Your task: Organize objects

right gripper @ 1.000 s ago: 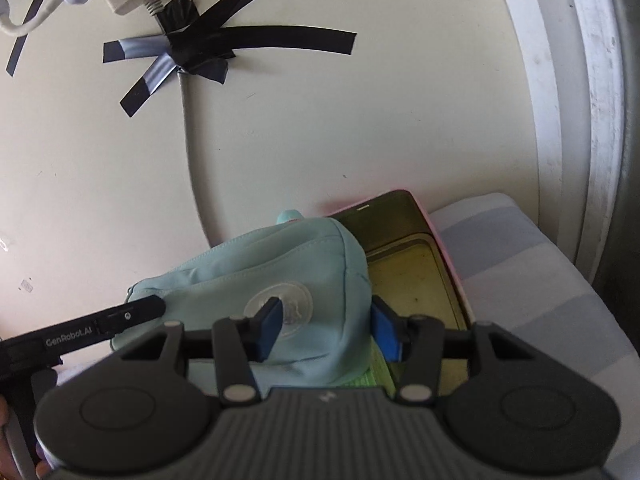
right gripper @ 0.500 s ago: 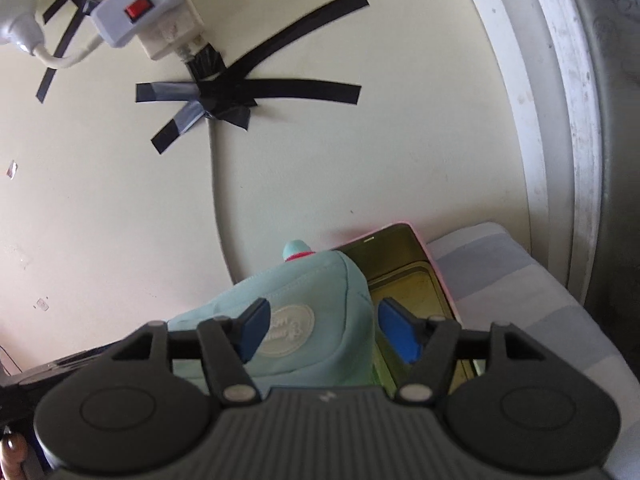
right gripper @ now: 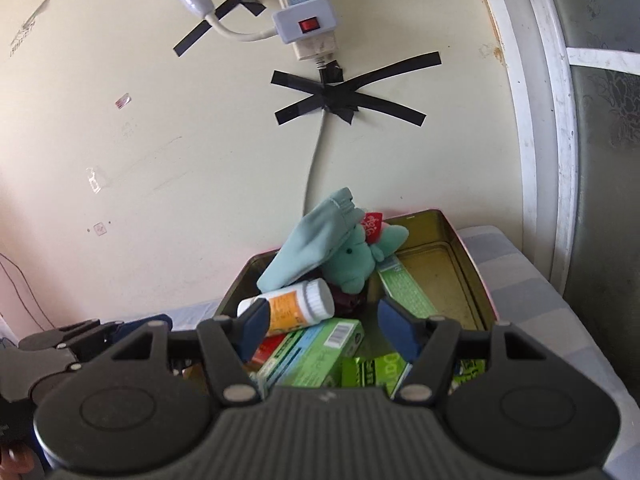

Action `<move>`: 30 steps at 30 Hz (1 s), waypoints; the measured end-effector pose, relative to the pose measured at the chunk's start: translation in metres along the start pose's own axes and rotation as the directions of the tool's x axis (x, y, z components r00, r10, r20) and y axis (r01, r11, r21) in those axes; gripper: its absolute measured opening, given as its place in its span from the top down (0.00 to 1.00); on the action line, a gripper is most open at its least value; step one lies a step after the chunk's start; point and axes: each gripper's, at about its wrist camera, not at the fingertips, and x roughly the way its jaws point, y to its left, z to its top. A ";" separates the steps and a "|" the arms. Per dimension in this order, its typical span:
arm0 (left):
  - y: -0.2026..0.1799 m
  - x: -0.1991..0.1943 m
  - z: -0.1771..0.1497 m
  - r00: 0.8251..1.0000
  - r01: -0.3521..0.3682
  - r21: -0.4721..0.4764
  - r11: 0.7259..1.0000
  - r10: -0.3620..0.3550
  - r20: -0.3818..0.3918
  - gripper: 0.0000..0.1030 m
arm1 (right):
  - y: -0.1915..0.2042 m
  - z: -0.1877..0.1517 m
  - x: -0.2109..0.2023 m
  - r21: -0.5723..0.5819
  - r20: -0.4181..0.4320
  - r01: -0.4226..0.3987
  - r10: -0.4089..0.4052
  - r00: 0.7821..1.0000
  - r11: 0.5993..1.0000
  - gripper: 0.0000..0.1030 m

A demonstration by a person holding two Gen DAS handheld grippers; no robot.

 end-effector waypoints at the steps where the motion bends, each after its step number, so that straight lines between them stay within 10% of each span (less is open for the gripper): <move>1: -0.001 -0.005 -0.004 1.000 0.004 -0.004 1.000 -0.004 0.000 0.42 | 0.003 -0.005 -0.004 -0.005 -0.002 0.002 -0.002 1.000 1.000 0.39; 20: 0.004 -0.063 -0.071 1.000 0.004 -0.057 0.998 -0.005 -0.007 0.30 | 0.052 -0.091 -0.067 -0.066 0.040 -0.020 0.023 0.999 0.998 0.40; 30: 0.023 -0.079 -0.095 0.997 -0.074 -0.088 0.993 0.077 0.024 0.11 | 0.073 -0.136 -0.110 -0.069 0.284 0.064 -0.042 0.958 0.996 0.36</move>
